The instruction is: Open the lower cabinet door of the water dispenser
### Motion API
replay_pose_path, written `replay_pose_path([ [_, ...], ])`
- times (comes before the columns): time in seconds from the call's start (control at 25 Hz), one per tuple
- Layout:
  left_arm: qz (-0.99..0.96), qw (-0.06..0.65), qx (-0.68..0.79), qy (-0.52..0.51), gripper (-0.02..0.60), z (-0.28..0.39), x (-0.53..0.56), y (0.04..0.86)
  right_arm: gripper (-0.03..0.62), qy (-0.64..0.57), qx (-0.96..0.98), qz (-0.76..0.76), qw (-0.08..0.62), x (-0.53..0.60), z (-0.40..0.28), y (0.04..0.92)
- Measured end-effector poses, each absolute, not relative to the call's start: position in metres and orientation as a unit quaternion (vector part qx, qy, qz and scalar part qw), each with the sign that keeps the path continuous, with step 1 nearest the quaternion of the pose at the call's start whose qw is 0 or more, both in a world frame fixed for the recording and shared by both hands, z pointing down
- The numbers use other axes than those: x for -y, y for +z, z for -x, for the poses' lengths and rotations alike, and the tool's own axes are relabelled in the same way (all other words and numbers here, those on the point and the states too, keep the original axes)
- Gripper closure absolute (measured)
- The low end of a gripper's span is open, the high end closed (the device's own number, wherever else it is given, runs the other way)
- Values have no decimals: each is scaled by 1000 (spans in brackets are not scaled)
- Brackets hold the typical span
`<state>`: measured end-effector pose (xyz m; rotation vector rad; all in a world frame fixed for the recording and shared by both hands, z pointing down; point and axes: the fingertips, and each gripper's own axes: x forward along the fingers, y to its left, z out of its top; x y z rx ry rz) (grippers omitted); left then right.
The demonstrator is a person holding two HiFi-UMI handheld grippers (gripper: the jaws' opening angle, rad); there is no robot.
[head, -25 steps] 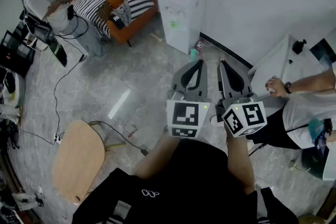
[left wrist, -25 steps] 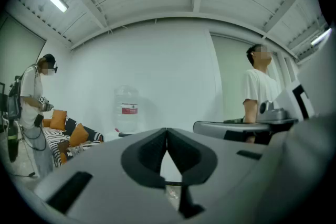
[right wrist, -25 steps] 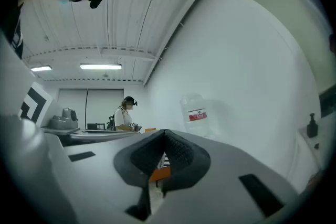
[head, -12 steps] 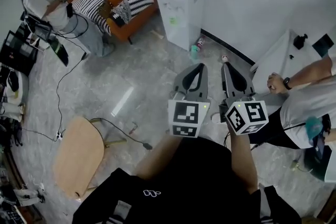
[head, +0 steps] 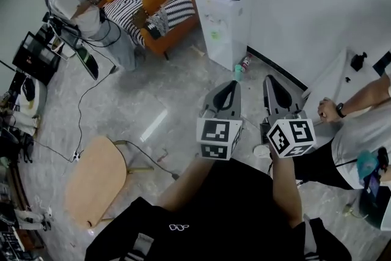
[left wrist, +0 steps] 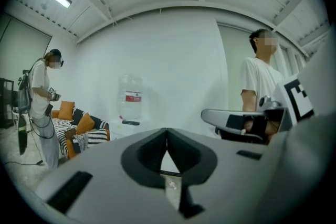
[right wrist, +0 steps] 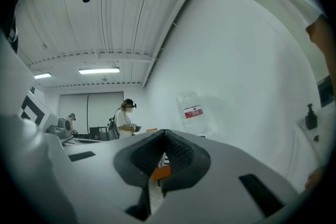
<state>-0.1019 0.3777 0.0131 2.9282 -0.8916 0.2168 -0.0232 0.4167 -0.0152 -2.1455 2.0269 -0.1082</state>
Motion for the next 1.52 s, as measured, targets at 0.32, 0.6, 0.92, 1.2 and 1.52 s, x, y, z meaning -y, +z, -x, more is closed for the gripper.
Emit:
replay_pose_path([
  [0.32,-956,39,282,72,571,93,-378,21,583,-46,-678,727,94,-419,13,-2],
  [0.6,-958,49,276,63,570,76,-350,26,583,-41,-673,734,82,-396,-4,2],
  [0.92,-965,67,245,69,570,32,-311,34,583,-57,-655,751,64,-359,-37,11],
  [1.2,-964,83,242,72,571,-4,-255,41,583,-82,-645,758,44,-314,-64,27],
  [1.52,-957,101,266,61,571,-18,-147,30,583,-45,-652,757,-6,-215,-83,10],
])
